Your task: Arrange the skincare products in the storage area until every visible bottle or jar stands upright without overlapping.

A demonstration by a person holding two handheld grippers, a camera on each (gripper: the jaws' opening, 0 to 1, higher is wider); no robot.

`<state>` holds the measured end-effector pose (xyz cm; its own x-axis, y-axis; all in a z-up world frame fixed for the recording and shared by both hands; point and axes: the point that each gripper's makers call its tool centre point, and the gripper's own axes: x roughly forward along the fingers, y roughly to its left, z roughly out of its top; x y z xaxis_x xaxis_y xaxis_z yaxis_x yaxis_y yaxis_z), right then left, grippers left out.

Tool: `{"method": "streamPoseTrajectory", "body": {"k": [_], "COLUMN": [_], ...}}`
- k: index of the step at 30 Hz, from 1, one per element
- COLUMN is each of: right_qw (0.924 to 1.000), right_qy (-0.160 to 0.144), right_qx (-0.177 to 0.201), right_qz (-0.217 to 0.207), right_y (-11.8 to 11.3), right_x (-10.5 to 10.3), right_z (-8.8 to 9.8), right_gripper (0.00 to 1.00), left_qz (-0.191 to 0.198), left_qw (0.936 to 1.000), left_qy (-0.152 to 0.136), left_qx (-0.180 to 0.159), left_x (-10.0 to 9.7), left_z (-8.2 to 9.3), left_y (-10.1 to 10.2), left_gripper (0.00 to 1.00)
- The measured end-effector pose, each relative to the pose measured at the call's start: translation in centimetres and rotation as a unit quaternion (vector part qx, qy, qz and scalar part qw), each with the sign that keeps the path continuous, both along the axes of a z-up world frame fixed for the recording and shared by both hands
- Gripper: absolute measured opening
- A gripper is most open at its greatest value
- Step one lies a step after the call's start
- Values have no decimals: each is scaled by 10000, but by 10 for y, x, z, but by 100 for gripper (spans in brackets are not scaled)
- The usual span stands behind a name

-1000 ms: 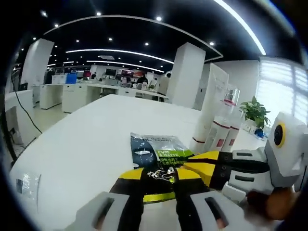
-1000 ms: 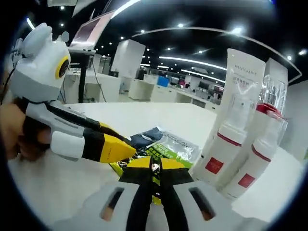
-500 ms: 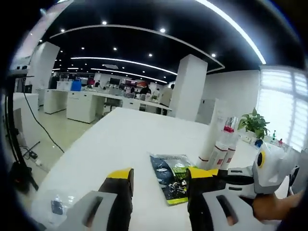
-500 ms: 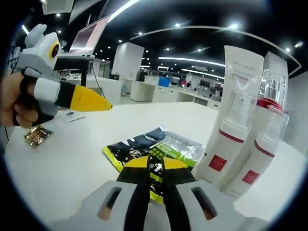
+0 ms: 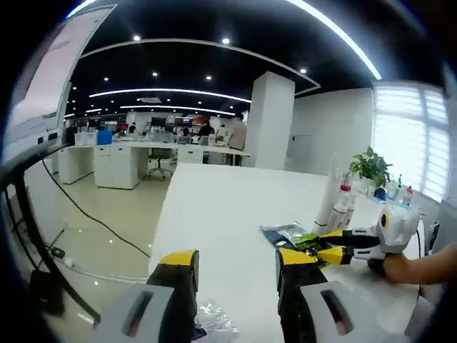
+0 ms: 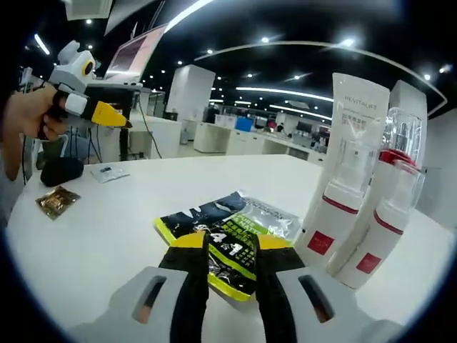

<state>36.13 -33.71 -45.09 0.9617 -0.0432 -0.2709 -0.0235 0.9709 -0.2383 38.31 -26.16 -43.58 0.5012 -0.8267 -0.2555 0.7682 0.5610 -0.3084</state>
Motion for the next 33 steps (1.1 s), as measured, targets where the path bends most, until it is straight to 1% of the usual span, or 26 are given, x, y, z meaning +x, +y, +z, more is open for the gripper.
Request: {"method": "streamPoseTrajectory", "body": {"k": [1, 3, 4, 5, 6, 8, 9, 10, 11, 12, 13, 14, 15, 17, 18, 19, 20, 21, 22, 23, 24, 26, 29, 30, 31, 33], "right_qw": [10000, 10000, 10000, 10000, 10000, 10000, 9999, 9999, 10000, 9996, 9994, 9993, 9993, 9991, 9990, 9989, 9990, 9990, 9990, 9990, 9990, 9990, 9989, 9989, 9990, 9988], "right_qy": [1, 27, 32, 26, 40, 47, 25, -17, -94, -263, -282, -304, -320, -343, -342, -334, -330, -324, -323, -317, -321, -320, -313, -313, -313, -313], "right_qx": [-4, -30, -29, -10, -12, -61, -123, -111, 28, 88, 175, 188, 191, 213, 209, 214, 211, 187, 182, 170, 168, 155, 146, 140, 148, 144], "right_qz": [-8, 1, 0, -4, 6, 0, -22, -38, -20, 32, 74, 85, 100, 153, 189, 246, 233, 253, 253, 255, 260, 259, 313, 305, 298, 337], "right_y": [-1, 2, 2, 5, 6, 5, 2, 1, 1, 1, 2, 2, 2, 2, 5, 7, 6, 6, 6, 4, 4, 4, 8, 7, 6, 9], "right_x": [0, -4, -3, -8, -7, -8, -7, -7, -6, -4, -2, 1, 2, 5, 7, 8, 9, 10, 11, 12, 12, 12, 11, 11, 11, 10], "right_z": [0, 0, 0, 1, 1, 1, 1, 3, 6, 12, 12, 11, 12, 12, 12, 12, 11, 11, 10, 9, 9, 9, 9, 9, 9, 9], "right_gripper": [24, 25, 26, 27, 29, 29, 29, 29, 29, 28, 29, 29, 28, 28, 28, 28, 28, 28, 28, 28, 28, 27, 27, 27, 27, 27], "left_qz": [64, 162, 145, -116, -114, -86, -293, -288, -284, -350, -390, -459, -465, -666, -840, -904, -991, -1108, -1400, -1987, -2116, -2077, -2303, -2356, -2608, -2814], "left_qw": [10000, 9997, 9997, 9985, 9972, 9969, 9978, 9984, 9970, 9917, 9921, 9890, 9888, 9860, 9838, 9832, 9812, 9751, 9552, 9278, 9158, 9139, 8968, 8901, 8731, 8601], "left_qy": [12, -159, -192, -434, -535, -563, -444, -336, -349, -530, -510, -460, -474, -268, 177, 271, 158, -12, -260, -196, -287, -233, -422, -455, -571, -563], "left_qx": [-71, 44, 33, 314, 500, 535, 406, 349, 632, 1118, 1074, 1325, 1335, 1503, 1573, 1564, 1647, 1921, 2596, 3153, 3402, 3479, 3755, 3875, 4081, 4218], "left_x": [3, 23, 25, 38, 47, 64, 67, 72, 82, 90, 92, 93, 93, 90, 85, 84, 83, 83, 84, 77, 78, 78, 76, 77, 76, 75], "left_z": [5, 34, 39, 46, 45, 44, 44, 42, 34, 25, 23, 12, 10, -1, -12, -13, -12, -13, -18, -27, -28, -27, -27, -28, -30, -32], "left_y": [4, 39, 44, 64, 80, 96, 100, 103, 114, 123, 122, 126, 126, 128, 129, 128, 128, 129, 133, 134, 138, 136, 136, 138, 141, 145], "left_gripper": [45, 45, 45, 45, 45, 45, 45, 46, 46, 47, 48, 48, 48, 49, 49, 50, 51, 52, 52, 52, 52, 52, 55, 56, 56, 56]}}
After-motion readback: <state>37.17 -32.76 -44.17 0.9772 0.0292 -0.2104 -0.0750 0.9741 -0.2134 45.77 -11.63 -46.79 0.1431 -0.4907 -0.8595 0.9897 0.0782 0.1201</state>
